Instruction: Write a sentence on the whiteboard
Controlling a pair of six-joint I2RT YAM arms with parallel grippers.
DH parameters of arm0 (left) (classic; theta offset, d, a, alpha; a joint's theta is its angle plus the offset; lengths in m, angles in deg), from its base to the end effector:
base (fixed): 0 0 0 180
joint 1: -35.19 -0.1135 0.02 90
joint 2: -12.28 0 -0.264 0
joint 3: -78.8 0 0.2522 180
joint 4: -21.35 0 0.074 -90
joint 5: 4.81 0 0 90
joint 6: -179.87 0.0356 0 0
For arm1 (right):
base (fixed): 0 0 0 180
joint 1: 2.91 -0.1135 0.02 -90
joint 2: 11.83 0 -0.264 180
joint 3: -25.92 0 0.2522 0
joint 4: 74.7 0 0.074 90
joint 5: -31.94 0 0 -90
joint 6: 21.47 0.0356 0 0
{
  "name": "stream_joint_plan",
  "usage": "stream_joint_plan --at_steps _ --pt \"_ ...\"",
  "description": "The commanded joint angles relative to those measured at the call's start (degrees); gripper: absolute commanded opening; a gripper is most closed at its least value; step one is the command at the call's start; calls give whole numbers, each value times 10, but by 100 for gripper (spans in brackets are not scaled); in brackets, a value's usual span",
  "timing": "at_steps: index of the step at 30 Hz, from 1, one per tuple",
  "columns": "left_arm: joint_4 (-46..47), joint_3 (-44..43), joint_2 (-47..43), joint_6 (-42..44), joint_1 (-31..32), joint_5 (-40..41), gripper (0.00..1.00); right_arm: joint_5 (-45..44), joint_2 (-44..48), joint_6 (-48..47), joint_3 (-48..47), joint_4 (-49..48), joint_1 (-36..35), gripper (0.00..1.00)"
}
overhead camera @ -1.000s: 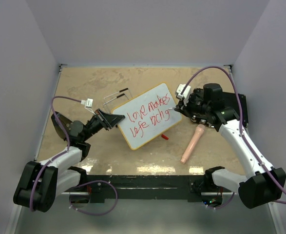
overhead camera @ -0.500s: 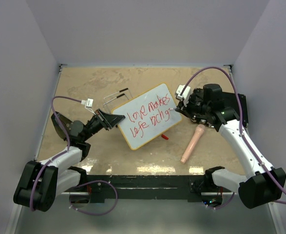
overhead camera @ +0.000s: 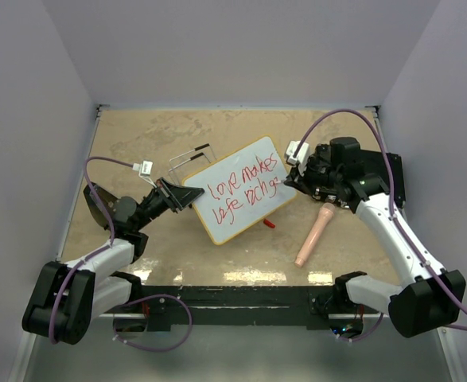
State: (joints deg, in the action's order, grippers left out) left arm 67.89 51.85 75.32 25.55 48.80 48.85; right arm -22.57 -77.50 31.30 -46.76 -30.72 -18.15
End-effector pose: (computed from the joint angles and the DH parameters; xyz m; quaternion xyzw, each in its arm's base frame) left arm 0.1944 -0.0688 0.2189 -0.0437 0.6519 -0.6143 0.4423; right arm 0.2298 0.0840 0.3229 -0.4988 0.7043 0.1866 0.4694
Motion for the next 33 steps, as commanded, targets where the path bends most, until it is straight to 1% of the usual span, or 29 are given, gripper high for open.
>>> stream_joint_plan --at_steps 1,6,10,15,19,24,33 --pt "88 -14 -8 -13 4 -2 0 -8 -3 26 -24 -43 1 0" --pt "87 -10 -9 -13 5 -2 0 -35 14 45 -12 -66 1 0" --pt "91 -8 -6 -13 4 -3 0 -31 29 54 -1 -75 2 0" --pt "87 -4 -9 -10 4 -1 0 -35 40 46 -6 -56 13 0" --pt "86 0 -6 -9 3 1 0 -39 47 40 7 -47 16 0" --pt "92 -2 -1 -12 3 0 0 -31 32 21 6 -24 16 0" --pt "93 -3 -1 -13 3 0 0 -15 6 8 6 -11 16 0"
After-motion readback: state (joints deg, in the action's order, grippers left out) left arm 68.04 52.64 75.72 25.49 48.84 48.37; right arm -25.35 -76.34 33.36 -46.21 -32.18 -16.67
